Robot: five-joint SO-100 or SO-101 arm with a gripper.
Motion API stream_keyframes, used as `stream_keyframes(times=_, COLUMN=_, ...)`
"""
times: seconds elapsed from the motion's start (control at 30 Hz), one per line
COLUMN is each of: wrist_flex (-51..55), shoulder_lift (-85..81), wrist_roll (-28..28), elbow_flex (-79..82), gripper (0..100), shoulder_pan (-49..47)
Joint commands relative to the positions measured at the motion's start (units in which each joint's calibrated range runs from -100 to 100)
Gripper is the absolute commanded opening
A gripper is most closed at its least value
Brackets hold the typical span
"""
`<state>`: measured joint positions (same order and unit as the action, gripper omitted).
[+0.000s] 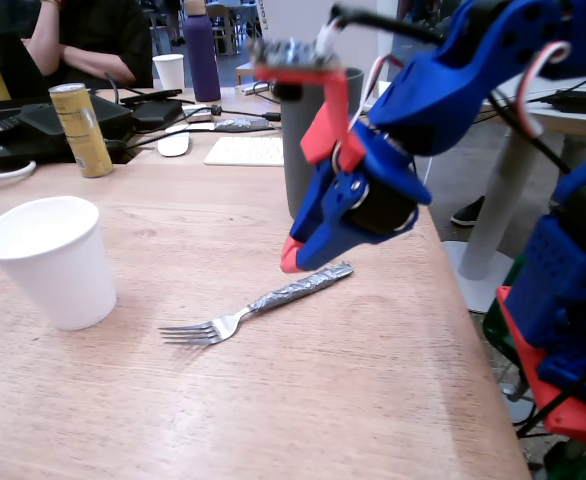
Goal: Grab the fork and place it in gray glass
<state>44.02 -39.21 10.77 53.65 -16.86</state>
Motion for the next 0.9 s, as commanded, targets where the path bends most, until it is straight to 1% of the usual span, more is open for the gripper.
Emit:
stream_keyframes(times=0.0, wrist_flex=0.2, shoulder_lift=3.5, wrist_roll=0.4, elbow_flex=-3.1, gripper=0, shoulder_pan=0.3)
stream_keyframes(times=0.17, wrist_flex=0.2, shoulder_lift=7.5, wrist_roll=0.5, elbow_flex=-3.2, gripper=0, shoulder_pan=0.8)
stream_keyframes(times=0.2, wrist_flex=0.2, shoulder_lift=7.5, wrist_roll=1.3, elbow_flex=-3.3, gripper=0, shoulder_pan=0.8)
stream_keyframes(times=0.3, wrist_flex=0.2, shoulder_lift=7.6, wrist_roll=6.5, elbow_flex=-3.2, gripper=0, shoulder_pan=0.8)
stream_keyframes(times=0.8, wrist_flex=-0.3, shoulder_lift=7.5, wrist_roll=7.3, elbow_flex=-5.8, gripper=0, shoulder_pan=1.0)
stream_keyframes(times=0.83, wrist_flex=0.0, shoulder_lift=7.5, wrist_roll=7.4, elbow_flex=-5.8, gripper=5, shoulder_pan=1.0)
stream_keyframes(times=0.87, wrist_flex=0.0, shoulder_lift=7.6, wrist_roll=7.8, elbow_flex=-5.8, gripper=12, shoulder_pan=1.0)
